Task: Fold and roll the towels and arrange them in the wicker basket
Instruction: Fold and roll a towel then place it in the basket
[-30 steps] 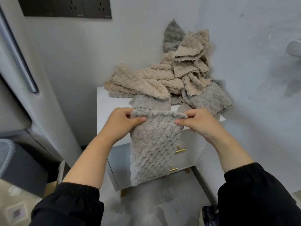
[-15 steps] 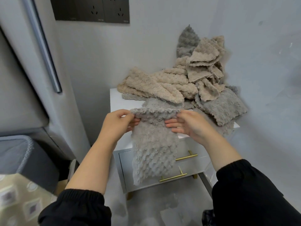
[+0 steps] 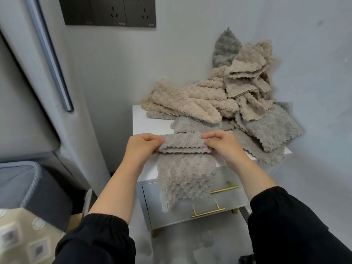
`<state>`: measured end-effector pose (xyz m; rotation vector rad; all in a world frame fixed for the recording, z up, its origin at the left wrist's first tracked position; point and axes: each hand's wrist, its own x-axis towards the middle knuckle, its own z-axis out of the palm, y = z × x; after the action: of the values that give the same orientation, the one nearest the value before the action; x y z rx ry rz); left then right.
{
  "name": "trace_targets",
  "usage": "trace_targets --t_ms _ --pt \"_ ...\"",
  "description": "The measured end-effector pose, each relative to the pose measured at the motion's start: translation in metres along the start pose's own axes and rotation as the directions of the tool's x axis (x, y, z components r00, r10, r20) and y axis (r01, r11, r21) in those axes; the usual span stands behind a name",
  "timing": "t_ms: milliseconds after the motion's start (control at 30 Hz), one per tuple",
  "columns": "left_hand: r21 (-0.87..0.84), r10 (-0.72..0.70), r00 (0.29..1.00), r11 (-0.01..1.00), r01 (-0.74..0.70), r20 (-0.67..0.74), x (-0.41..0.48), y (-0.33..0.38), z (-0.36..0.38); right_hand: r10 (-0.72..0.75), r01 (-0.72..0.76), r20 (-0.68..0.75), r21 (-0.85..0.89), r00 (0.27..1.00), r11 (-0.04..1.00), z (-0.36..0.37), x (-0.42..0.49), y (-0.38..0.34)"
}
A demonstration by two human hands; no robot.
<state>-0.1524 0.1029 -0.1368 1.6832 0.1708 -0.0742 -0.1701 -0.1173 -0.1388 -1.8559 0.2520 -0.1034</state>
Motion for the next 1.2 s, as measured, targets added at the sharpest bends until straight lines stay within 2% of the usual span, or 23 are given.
trace_targets --t_ms 133,300,433,600,733,833,933,1033,1200 --pt "0.242 0.029 0.997 0.969 -0.046 0.075 0.000 -0.002 -0.001 0.046 -0.047 0.057 0.012 0.997 0.999 -0.004 0.000 0.002" --pt "0.555 0.097 0.991 0.821 -0.133 0.092 0.000 -0.003 0.004 0.008 0.007 0.054 -0.271 0.999 0.962 -0.003 -0.001 0.010" --pt "0.680 0.162 0.979 0.705 -0.200 0.120 0.003 -0.003 0.007 -0.076 0.084 0.037 -0.421 0.996 0.903 -0.002 0.002 0.013" --pt "0.631 0.092 0.967 0.742 -0.227 0.239 0.006 -0.002 0.006 -0.015 0.056 0.105 -0.401 0.994 0.914 -0.005 0.003 0.010" --pt "0.671 0.088 0.969 0.707 -0.225 0.232 0.005 0.002 0.005 0.081 -0.050 0.126 -0.235 0.989 0.971 -0.007 0.006 0.010" --pt "0.651 0.126 0.971 0.723 -0.229 0.202 0.003 0.003 0.005 0.132 -0.118 0.145 -0.101 0.981 0.988 -0.009 0.006 0.007" --pt "0.600 0.196 0.974 0.768 -0.223 0.112 0.003 0.005 0.007 0.100 -0.099 0.109 -0.017 0.989 0.995 -0.011 0.005 0.003" --pt "0.475 0.253 0.967 0.846 -0.243 0.045 0.001 0.007 0.009 0.044 -0.046 0.042 0.050 0.998 0.998 -0.010 0.003 -0.001" --pt "0.411 0.352 0.936 0.852 -0.324 0.008 -0.001 0.009 0.013 -0.047 0.049 -0.022 0.134 0.999 0.990 -0.006 0.004 -0.002"
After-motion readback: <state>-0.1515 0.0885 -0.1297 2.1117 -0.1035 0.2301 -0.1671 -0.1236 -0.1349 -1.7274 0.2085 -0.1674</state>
